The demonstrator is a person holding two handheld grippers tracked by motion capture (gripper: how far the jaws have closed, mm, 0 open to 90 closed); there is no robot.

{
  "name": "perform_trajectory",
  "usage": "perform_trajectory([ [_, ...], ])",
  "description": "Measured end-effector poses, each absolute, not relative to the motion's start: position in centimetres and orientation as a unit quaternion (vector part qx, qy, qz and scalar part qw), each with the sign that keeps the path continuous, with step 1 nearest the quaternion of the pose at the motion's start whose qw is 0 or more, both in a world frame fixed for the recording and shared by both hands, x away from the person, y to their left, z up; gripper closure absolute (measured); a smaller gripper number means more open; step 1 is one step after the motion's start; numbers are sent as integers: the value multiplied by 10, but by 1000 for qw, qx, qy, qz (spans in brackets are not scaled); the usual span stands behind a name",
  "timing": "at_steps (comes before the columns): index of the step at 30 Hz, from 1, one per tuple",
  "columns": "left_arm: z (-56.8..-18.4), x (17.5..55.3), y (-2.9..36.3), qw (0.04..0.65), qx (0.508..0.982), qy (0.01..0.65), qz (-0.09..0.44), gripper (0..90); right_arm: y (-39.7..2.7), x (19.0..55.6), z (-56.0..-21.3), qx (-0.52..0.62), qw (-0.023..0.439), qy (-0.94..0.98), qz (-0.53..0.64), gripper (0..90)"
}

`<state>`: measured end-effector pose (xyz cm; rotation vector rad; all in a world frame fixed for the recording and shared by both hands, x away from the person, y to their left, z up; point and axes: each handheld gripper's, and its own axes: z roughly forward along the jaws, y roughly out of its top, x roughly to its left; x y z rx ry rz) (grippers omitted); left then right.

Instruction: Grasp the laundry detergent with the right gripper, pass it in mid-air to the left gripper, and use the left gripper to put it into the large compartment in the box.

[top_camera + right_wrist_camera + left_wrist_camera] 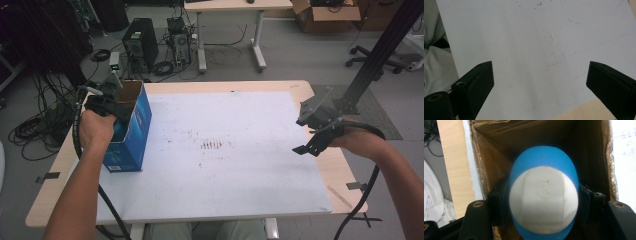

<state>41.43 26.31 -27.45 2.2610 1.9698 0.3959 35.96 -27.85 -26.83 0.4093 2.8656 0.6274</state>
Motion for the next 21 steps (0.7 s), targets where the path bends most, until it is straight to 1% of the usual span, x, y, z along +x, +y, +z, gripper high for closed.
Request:
perform_trajectory([
  [9,-276,415,263,63,745,650,133,377,-277,358,-269,137,88,965,208,73],
  [14,-275,414,267,74,744,652,124,373,-277,358,-272,137,85,966,203,74],
  [15,-274,414,268,80,743,652,124,366,-277,358,-272,138,85,966,203,74],
  [17,-270,413,269,86,742,653,126,322,-276,358,-271,136,86,966,204,74],
  [21,-261,411,268,92,742,650,132,300,-274,357,-269,134,87,966,205,74],
])
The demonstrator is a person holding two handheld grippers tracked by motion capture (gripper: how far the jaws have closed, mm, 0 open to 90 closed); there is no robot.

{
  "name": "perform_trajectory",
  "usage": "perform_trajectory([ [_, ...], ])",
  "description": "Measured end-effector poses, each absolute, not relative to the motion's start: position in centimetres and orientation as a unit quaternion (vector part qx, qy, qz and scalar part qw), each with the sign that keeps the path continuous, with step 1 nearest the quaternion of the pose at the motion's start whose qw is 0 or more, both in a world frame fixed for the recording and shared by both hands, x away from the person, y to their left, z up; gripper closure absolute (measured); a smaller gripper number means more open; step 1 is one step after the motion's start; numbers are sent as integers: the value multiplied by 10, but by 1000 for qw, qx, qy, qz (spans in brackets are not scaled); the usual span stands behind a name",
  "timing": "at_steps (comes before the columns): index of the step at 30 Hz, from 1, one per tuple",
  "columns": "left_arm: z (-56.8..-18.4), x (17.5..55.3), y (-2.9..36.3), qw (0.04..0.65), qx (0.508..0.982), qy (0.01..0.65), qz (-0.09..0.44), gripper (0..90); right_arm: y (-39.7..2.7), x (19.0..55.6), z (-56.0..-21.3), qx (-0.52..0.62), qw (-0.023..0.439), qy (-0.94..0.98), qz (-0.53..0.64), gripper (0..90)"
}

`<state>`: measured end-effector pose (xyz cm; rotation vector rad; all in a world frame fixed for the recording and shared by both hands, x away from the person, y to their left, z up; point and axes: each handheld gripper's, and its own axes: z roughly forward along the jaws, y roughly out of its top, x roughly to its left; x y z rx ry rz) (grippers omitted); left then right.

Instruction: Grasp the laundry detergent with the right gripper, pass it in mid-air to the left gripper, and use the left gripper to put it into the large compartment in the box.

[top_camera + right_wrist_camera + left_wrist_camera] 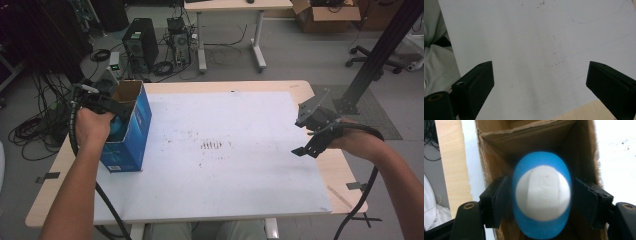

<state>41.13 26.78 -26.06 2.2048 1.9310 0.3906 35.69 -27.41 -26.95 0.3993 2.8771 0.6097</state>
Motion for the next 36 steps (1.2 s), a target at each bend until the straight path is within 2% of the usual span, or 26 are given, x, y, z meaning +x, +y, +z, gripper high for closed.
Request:
perform_trajectory([
  [18,-210,394,264,116,747,636,153,181,-277,345,-257,139,100,963,210,66],
  [36,-152,374,225,150,784,581,159,113,-285,335,-251,144,106,961,212,66],
])
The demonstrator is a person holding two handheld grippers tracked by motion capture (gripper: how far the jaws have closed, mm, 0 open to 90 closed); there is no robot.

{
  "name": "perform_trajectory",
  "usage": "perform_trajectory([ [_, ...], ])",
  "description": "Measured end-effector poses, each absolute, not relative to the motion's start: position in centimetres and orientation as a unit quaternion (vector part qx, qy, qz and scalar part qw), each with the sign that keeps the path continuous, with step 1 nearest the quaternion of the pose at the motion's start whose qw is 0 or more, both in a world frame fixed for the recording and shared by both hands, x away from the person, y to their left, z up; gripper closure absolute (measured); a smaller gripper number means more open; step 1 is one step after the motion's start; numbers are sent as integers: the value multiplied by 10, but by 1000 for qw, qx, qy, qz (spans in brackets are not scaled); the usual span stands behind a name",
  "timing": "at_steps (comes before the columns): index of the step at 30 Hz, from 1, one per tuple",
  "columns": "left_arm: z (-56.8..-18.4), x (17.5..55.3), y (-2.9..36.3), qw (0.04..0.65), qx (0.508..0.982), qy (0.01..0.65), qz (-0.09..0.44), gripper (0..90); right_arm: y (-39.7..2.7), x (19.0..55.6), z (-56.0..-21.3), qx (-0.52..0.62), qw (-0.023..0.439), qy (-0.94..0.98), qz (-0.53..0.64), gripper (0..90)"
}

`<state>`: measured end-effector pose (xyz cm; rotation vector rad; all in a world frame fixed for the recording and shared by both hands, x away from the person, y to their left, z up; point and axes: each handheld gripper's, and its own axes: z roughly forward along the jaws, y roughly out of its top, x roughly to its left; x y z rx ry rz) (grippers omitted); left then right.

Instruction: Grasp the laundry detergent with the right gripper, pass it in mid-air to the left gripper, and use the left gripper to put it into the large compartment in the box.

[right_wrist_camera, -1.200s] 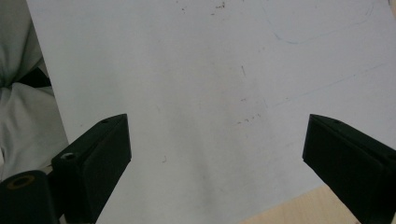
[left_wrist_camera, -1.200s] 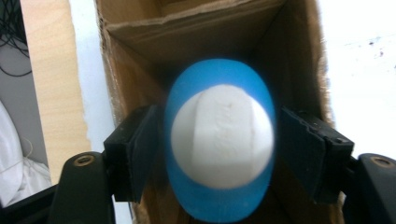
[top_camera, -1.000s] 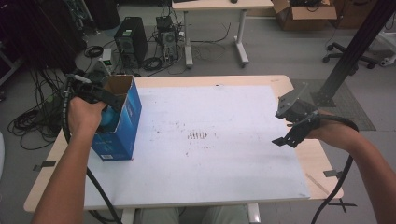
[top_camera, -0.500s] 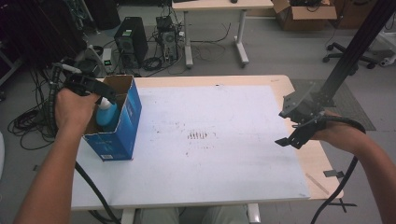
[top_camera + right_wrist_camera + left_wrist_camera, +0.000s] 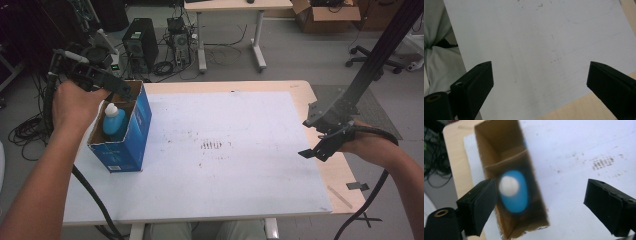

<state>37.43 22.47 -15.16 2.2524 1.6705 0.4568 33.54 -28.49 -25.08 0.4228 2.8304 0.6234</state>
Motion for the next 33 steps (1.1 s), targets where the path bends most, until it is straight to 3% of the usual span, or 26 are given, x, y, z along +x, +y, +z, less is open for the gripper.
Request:
perform_trajectory([
  [7,-138,370,197,164,812,539,154,64,-286,333,-249,146,106,960,213,66],
  [33,-137,375,113,153,903,381,128,60,-282,335,-247,151,100,961,210,62],
])
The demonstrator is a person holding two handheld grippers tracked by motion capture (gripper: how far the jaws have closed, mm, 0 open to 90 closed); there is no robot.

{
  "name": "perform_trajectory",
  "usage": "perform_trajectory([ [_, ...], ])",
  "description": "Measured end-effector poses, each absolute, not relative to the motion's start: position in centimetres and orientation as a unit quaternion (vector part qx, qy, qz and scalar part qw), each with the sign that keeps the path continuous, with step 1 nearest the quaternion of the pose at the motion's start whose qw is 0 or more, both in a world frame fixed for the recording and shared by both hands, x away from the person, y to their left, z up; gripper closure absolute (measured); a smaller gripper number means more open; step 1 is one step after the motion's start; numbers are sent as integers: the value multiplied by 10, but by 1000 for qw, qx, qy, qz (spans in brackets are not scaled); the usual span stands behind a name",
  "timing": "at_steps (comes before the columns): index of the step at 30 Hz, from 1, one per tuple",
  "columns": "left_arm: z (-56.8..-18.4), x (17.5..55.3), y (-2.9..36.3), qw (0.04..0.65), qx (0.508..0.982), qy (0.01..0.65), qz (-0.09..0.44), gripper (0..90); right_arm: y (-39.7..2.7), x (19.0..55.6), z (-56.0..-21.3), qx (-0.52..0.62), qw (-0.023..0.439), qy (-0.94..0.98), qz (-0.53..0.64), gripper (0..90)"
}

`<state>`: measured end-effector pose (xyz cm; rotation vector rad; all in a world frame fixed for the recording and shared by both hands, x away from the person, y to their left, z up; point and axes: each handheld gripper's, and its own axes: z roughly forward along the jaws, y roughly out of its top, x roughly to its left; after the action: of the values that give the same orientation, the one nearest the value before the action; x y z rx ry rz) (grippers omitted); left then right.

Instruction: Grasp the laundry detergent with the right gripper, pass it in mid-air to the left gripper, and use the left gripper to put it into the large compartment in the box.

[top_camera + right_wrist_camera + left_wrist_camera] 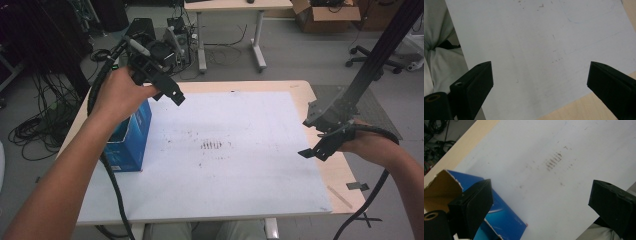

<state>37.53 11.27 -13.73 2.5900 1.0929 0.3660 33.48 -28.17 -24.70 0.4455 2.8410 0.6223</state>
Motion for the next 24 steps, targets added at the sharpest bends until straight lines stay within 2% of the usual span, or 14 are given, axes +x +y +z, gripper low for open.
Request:
perform_trajectory([
  [24,-171,389,56,121,956,245,108,58,-271,337,-245,152,96,962,205,61],
])
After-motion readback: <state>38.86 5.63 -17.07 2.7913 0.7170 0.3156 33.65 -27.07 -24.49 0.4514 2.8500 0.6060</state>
